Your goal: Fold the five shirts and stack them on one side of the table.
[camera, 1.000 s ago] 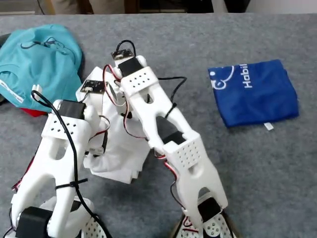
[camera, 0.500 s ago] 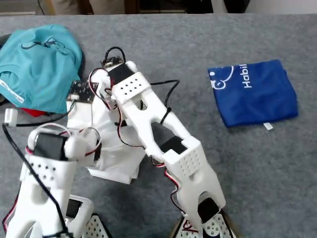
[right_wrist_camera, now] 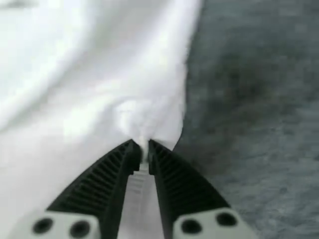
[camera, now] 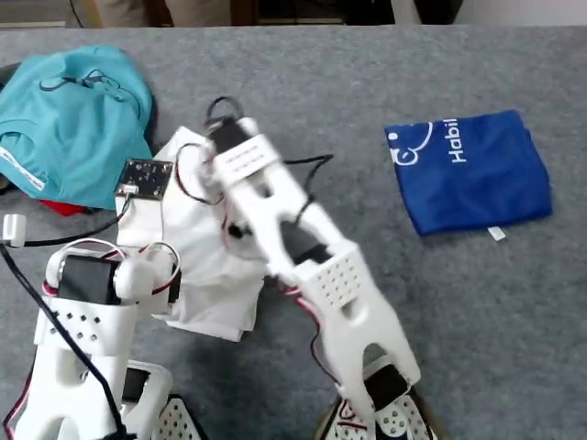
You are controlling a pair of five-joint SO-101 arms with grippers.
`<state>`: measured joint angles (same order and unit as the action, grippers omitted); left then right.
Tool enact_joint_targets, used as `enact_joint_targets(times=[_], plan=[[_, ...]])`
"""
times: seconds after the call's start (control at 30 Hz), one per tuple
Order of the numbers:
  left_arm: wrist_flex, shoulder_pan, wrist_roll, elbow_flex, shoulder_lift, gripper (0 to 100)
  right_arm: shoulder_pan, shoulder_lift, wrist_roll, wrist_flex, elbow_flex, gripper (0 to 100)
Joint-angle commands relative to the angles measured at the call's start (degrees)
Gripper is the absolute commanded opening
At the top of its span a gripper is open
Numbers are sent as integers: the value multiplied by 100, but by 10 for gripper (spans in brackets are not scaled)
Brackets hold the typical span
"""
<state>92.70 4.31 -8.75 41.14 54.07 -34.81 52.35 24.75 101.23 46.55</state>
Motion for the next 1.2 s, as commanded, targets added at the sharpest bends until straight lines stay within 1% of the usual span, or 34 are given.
enact_joint_targets(times=[0.0,0.03,0.1,0.23,0.3,0.37,0.5,0.6,0.63,0.7,0.77,0.83,0.9,0.97,1.0,1.07,1.17], plan=[[-9,-88,0,-360,119,122,848,-40,18,70,470,2],[-9,-88,9,-360,119,164,1033,-40,9,70,585,2],[-9,-97,185,-369,119,219,1393,-4,-97,62,866,2],[-9,-97,308,-457,119,224,1947,-4,-308,35,1376,2],[-9,-97,316,-563,119,224,2193,-4,-448,-141,1604,2],[-9,-97,316,-615,119,225,2448,-4,-545,-448,1815,2],[-44,-97,316,-554,66,226,2818,4,-853,-1468,1886,3],[-105,-97,316,-431,57,226,2905,4,-1345,-1873,1903,16],[-158,-97,316,-334,57,226,2897,-22,-1530,-1846,1921,44],[-352,-97,316,-70,57,226,2870,-66,-1662,-1600,1956,140],[-703,-88,316,325,57,226,2835,-127,-1732,-1222,2167,245],[-1213,-26,316,862,57,227,2835,-180,-1969,-879,2448,330],[-1705,158,316,1380,57,225,2844,-224,-2303,-501,2870,380],[-2022,519,316,1749,57,225,2862,-251,-2549,-62,3371,382],[-2127,791,316,1881,57,224,2888,-268,-2629,123,3591,373],[-2338,1354,334,2084,48,212,3081,-295,-2655,123,3934,339],[-2760,2251,686,2321,48,157,3310,-488,-2655,123,3996,255]])
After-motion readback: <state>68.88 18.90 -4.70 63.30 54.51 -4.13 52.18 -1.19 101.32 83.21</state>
